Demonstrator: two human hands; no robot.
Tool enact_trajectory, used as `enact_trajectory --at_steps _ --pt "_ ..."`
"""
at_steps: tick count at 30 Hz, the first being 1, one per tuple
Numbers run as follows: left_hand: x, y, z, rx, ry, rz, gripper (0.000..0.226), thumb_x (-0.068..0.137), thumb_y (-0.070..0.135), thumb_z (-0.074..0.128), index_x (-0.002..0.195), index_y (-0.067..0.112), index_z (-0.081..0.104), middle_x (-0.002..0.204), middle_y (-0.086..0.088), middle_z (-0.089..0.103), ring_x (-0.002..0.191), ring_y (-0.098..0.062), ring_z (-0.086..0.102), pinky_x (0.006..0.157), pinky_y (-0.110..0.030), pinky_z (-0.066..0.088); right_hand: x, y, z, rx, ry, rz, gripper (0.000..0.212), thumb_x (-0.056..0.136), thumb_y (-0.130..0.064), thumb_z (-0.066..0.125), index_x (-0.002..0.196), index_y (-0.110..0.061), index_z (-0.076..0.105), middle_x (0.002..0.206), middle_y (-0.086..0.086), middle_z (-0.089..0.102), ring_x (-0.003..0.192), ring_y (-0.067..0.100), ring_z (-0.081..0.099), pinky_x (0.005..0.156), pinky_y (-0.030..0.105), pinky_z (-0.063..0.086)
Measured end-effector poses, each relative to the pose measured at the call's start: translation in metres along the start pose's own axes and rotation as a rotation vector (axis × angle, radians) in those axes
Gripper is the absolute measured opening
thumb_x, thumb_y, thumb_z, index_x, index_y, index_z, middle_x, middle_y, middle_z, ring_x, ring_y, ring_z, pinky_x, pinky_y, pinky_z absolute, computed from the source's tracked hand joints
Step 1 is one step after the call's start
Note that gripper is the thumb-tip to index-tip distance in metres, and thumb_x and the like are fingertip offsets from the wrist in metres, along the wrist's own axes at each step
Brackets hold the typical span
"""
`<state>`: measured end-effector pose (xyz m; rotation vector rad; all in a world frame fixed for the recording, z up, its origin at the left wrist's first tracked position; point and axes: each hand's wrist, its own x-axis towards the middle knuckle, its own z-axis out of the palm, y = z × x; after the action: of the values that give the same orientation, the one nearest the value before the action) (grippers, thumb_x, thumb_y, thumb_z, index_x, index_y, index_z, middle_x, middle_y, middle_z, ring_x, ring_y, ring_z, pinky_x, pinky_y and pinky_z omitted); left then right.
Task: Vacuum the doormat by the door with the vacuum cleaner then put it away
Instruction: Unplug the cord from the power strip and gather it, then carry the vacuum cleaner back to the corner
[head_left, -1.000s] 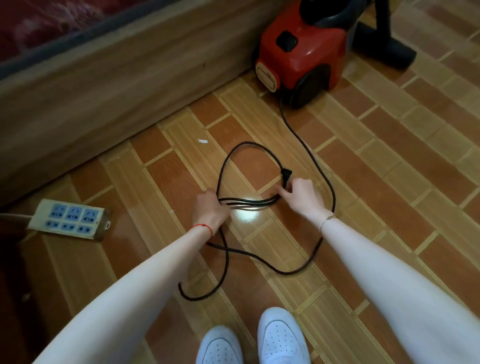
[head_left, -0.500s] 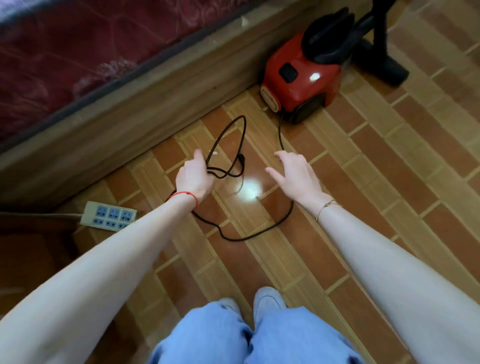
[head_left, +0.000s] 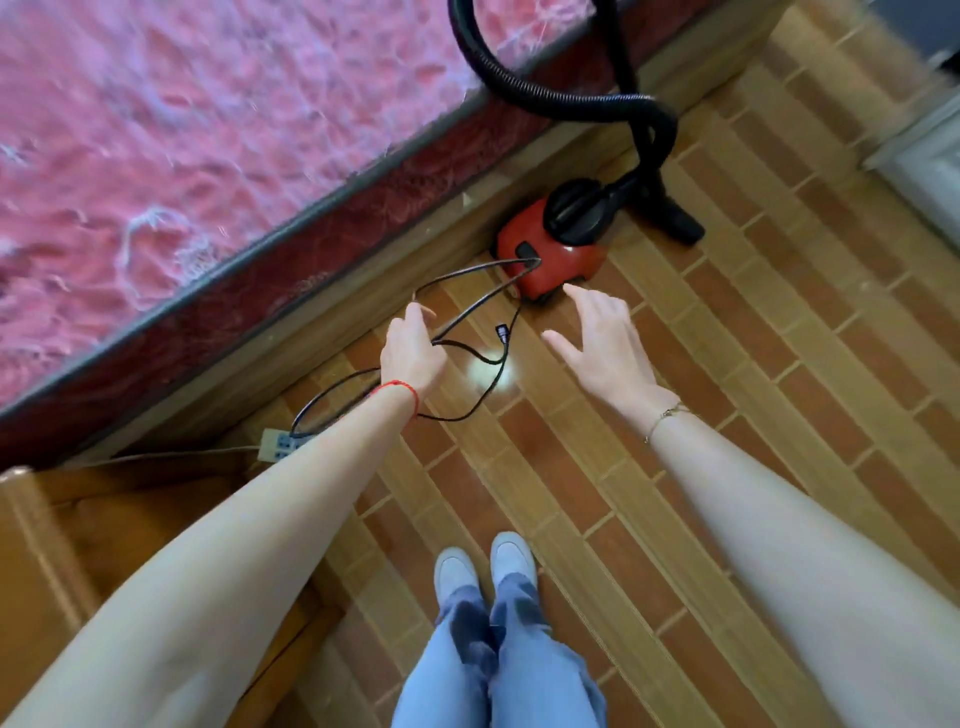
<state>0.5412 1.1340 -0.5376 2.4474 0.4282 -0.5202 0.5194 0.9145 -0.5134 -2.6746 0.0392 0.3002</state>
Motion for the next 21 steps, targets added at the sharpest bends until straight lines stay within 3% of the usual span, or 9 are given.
enact_trajectory --at_steps 7,14,17,21 --pt "0.004 0.060 -0.031 0.012 -0.060 -0.055 0.040 0.086 0.003 0.047 0.122 0.017 0.053 0.114 -0.016 0.059 0.102 -0.033 0.058 0.087 -0.038 0.049 0.026 -0.006 -0.083 0.016 0.046 0.027 0.062 0.094 -0.042 0.056 0.146 -0.016 0.035 0.144 0.002 0.044 0.135 0.020 0.032 0.109 0.036 0.033" --pt "0.048 0.126 -0.016 -0.022 -0.006 -0.196 0.036 0.093 0.009 0.043 0.125 0.024 0.052 0.120 -0.014 0.044 0.093 -0.039 0.060 0.089 -0.046 0.052 0.105 0.037 -0.127 0.037 0.066 0.032 0.068 0.091 -0.041 0.060 0.146 -0.012 0.033 0.143 0.005 0.043 0.133 0.023 0.033 0.109 0.036 0.034" --pt "0.077 0.157 0.000 0.014 0.035 -0.264 0.044 0.095 0.009 0.041 0.136 0.025 0.044 0.125 -0.016 0.043 0.100 -0.040 0.056 0.097 -0.042 0.044 0.157 0.063 -0.144 0.016 0.051 0.011 0.073 0.090 -0.042 0.062 0.148 -0.011 0.029 0.147 0.005 0.038 0.135 0.023 0.031 0.111 0.035 0.031" --pt "0.118 0.196 0.022 0.037 0.081 -0.360 0.054 0.096 0.010 0.039 0.147 0.026 0.032 0.128 -0.017 0.043 0.104 -0.038 0.053 0.097 -0.040 0.038 0.232 0.102 -0.168 -0.024 0.023 -0.007 0.085 0.086 -0.044 0.066 0.150 -0.010 0.023 0.151 0.007 0.031 0.139 0.026 0.027 0.112 0.040 0.032"
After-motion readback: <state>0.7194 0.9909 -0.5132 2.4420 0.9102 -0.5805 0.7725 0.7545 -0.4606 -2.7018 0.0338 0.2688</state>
